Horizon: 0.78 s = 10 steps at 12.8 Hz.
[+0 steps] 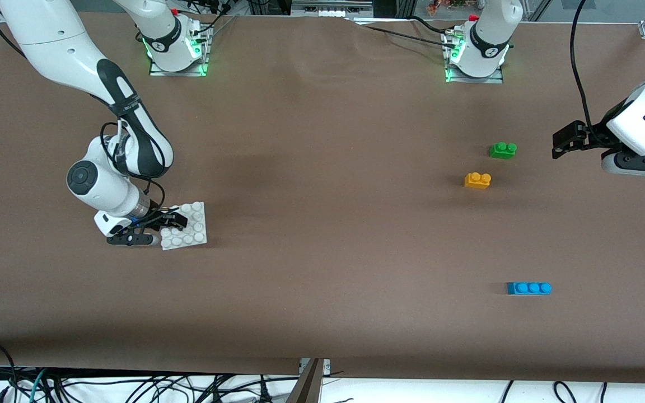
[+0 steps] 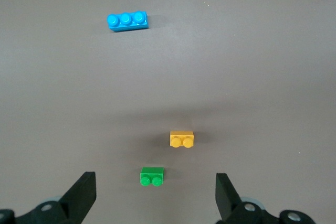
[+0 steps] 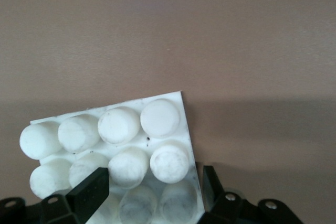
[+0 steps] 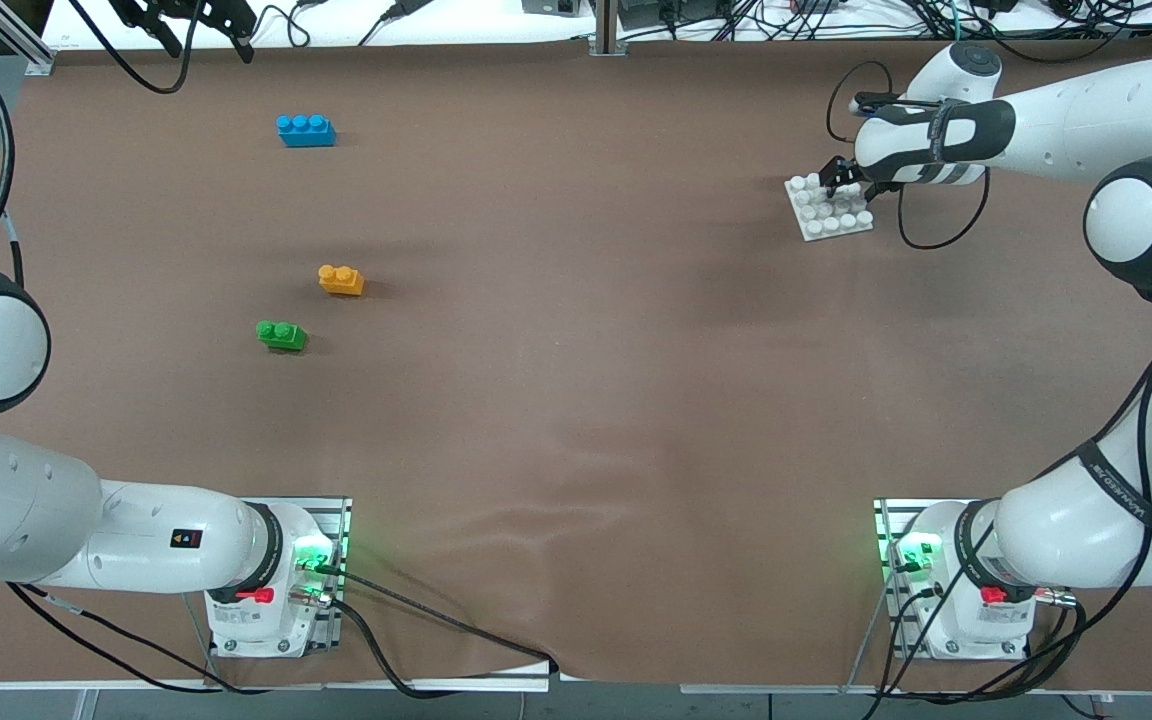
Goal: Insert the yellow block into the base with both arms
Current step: 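Slide the white base plate toward the table middle with the right gripper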
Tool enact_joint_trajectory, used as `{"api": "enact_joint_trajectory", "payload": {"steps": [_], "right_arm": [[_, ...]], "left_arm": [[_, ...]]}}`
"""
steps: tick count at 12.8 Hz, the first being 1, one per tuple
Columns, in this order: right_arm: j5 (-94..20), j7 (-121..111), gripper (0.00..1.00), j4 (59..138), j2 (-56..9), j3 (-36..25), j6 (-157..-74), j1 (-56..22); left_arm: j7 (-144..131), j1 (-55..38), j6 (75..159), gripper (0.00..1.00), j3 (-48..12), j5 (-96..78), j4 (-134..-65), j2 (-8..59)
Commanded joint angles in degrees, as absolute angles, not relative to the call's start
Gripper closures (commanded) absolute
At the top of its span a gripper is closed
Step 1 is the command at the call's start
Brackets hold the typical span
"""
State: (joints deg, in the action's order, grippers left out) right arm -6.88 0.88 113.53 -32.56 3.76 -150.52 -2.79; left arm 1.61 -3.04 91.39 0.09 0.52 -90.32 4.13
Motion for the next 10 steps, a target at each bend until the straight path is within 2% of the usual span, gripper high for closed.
{"api": "enact_joint_trajectory", "payload": {"steps": [1,5,10], "right_arm": [[-8.17,3.15,0.18,112.76,-33.49,4.22,-151.35,-4.04],[-8.17,11.05,0.18,112.68,-33.57,4.13,-152.49,-8.60],[-8.00,24.24,0.18,111.36,-36.47,4.04,-158.46,-16.77]], "left_arm": [[2.46,-2.99,90.00,0.00,0.09,1.49,-88.42,4.83],[2.46,-2.99,90.00,0.00,0.09,1.49,-88.42,4.83],[2.46,-2.99,90.00,0.00,0.09,1.49,-88.42,4.83]]}}
